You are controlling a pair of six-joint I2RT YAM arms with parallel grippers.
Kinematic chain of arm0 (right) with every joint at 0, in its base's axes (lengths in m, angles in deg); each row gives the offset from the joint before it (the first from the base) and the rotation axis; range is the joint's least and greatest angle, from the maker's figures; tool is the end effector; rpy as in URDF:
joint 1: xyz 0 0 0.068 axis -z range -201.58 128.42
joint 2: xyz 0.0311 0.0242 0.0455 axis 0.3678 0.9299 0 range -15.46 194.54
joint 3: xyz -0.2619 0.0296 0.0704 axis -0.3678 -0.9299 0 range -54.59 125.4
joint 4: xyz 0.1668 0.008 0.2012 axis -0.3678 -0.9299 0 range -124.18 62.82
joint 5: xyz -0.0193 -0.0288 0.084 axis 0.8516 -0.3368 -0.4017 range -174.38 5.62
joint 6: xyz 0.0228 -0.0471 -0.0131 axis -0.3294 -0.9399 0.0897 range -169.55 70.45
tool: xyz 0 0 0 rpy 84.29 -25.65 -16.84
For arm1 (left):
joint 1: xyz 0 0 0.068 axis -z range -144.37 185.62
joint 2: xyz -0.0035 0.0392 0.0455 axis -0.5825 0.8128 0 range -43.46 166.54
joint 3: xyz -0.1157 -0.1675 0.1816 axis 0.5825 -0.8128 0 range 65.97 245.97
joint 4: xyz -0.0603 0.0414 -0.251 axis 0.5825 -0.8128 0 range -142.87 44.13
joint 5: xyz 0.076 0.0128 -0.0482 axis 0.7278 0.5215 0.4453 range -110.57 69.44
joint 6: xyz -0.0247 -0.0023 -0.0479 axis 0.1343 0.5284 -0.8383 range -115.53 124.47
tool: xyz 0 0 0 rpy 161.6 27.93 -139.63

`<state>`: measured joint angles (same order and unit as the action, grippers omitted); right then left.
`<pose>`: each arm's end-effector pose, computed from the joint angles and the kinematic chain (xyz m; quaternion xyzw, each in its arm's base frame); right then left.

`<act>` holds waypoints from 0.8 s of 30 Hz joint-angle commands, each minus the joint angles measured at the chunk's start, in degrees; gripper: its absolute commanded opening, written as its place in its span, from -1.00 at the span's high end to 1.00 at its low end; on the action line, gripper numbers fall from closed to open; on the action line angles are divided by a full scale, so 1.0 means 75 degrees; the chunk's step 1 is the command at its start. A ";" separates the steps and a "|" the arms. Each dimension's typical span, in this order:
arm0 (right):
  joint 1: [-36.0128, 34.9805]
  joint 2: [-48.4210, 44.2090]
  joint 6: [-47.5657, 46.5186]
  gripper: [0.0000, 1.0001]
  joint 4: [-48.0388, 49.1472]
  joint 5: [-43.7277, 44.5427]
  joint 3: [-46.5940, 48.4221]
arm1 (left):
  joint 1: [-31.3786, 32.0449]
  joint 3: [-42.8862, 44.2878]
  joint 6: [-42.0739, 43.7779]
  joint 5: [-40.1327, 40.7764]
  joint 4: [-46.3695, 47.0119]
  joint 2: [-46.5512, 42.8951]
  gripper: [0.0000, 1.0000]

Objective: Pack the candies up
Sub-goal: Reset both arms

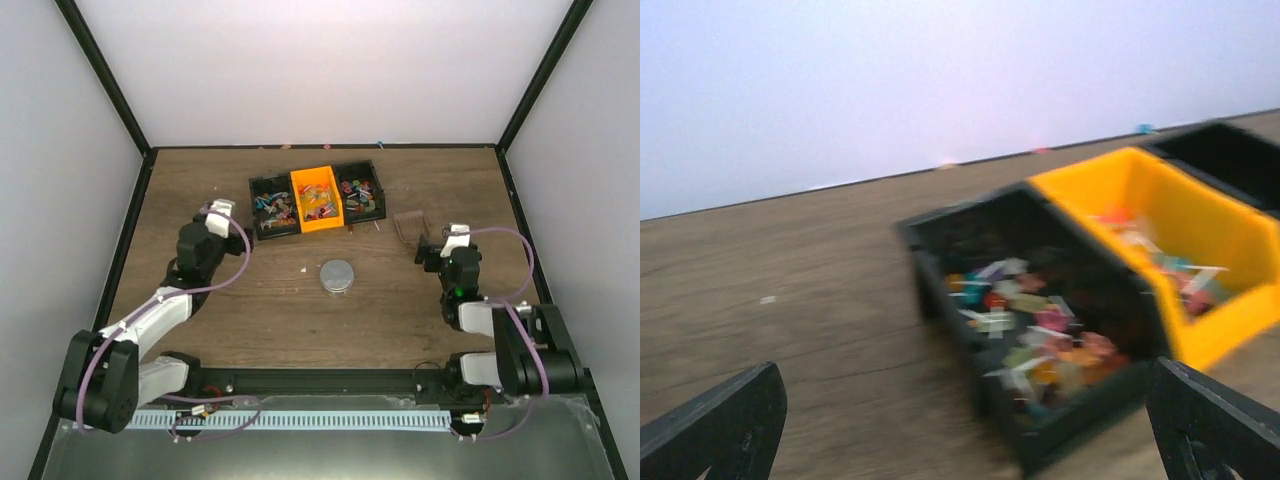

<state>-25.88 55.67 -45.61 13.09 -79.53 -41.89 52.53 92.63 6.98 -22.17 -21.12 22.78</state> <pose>0.2177 0.0134 0.1518 0.0223 0.8091 0.0080 0.5871 0.2357 -0.0726 0.2173 0.1420 0.7796 -0.0874 0.6037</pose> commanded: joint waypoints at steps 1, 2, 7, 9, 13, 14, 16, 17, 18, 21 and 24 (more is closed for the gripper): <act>0.0166 0.1244 -0.0092 -1.00 0.3964 0.0266 -0.0183 | -0.0862 -0.0339 0.0229 0.0386 0.0856 0.0114 -1.00; 0.0163 0.1516 -0.0057 -1.00 0.4264 0.0299 -0.0193 | -0.1052 -0.0469 0.0085 0.0410 0.1226 0.0195 -1.00; 0.0233 0.2129 -0.0028 -1.00 0.5349 0.0160 -0.0566 | -0.1500 -0.0786 0.0551 0.0704 0.2540 0.0775 -1.00; 0.0233 0.2131 -0.0045 -1.00 0.5634 0.0115 -0.0712 | -0.1717 -0.0884 0.0875 0.0720 0.2829 0.0997 -1.00; 0.0227 0.2091 -0.0052 -1.00 0.6104 0.0118 -0.0991 | -0.2376 -0.1350 0.0307 0.0555 0.3874 0.1473 -1.00; 0.0232 0.2118 -0.0106 -1.00 0.6210 0.0026 -0.1010 | -0.2390 -0.1361 0.0307 0.0414 0.4089 0.1707 -1.00; 0.0233 0.2153 -0.0292 -1.00 0.6132 -0.0399 -0.0941 | -0.2417 -0.1204 0.0009 0.0360 0.4260 0.1882 -1.00; 0.0233 0.2142 -0.0393 -1.00 0.5954 -0.0625 -0.0864 | -0.2453 -0.1414 -0.0141 0.0155 0.4925 0.2074 -1.00; 0.0233 0.2136 -0.0455 -1.00 0.5831 -0.0762 -0.0798 | -0.2440 -0.1467 -0.0018 -0.0073 0.5100 0.2241 -1.00; 0.0233 0.2175 -0.0402 -1.00 0.5745 -0.0608 -0.0720 | -0.2479 -0.1621 -0.0057 -0.0115 0.5909 0.2903 -1.00; 0.0233 0.2203 -0.0356 -1.00 0.5439 -0.0514 -0.0547 | -0.2527 -0.1365 -0.0169 0.0002 0.5474 0.3014 -1.00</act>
<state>-24.85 71.67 -47.18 54.27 -83.34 -48.42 34.30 81.41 7.55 -21.25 15.49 44.20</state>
